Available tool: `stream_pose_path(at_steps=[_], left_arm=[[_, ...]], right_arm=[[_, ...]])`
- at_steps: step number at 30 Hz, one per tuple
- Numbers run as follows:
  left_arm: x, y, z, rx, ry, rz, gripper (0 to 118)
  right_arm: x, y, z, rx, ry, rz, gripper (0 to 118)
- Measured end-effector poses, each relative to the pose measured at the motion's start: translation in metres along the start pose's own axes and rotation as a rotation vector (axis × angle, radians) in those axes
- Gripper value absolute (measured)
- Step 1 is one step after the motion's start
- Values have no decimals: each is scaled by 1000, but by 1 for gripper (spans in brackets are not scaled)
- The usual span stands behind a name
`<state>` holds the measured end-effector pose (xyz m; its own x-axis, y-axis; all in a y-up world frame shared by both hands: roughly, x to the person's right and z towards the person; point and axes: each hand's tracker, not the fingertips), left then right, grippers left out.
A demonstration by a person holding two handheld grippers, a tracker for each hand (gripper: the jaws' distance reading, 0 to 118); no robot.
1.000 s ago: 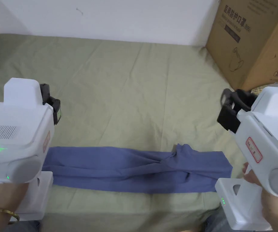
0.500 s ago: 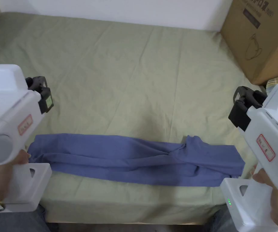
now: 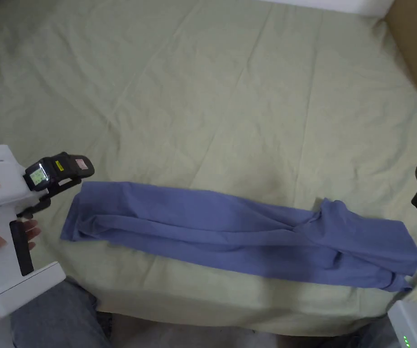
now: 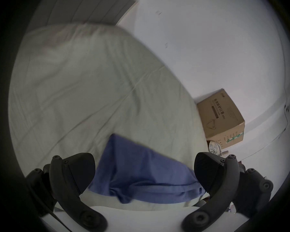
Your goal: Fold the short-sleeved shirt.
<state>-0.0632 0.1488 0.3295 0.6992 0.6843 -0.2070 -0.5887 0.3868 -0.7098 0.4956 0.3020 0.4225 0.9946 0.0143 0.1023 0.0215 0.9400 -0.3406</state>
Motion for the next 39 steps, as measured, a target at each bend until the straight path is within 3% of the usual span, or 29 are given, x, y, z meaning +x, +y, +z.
stream_pose_path(at_steps=[6,14,16,19,20,22,23,27,32,35,39], left_arm=[[-33,0,-35,-178,32,47,118],[-28,-10,-51,-232,-118,106,115],[-23,-11,-52,-226,-81,80,102],[-22,-10,-53,-222,70,69,39],[-21,-10,-54,-225,97,77,25],[-16,-12,-54,-231,61,54,17],[-6,-11,-55,-240,112,27,13],[37,-13,-43,-181,222,-127,11],[121,-26,-5,-105,275,-496,11],[166,-38,16,-70,203,-591,11],[216,-60,19,-88,48,-600,11]], right_arm=[[-24,3,-3,-30,9,5,0],[-42,5,-7,-60,22,7,0],[-44,4,-6,-62,22,13,0],[-40,3,-3,-67,30,8,0],[-39,2,-2,-68,31,7,0],[-41,1,2,-69,29,10,0],[-16,-4,-15,-69,28,12,0],[-7,-8,-15,-73,28,1,0],[3,-11,-5,-56,31,-21,0],[9,-15,0,-50,41,-46,0],[17,-20,8,-40,47,-58,0]])
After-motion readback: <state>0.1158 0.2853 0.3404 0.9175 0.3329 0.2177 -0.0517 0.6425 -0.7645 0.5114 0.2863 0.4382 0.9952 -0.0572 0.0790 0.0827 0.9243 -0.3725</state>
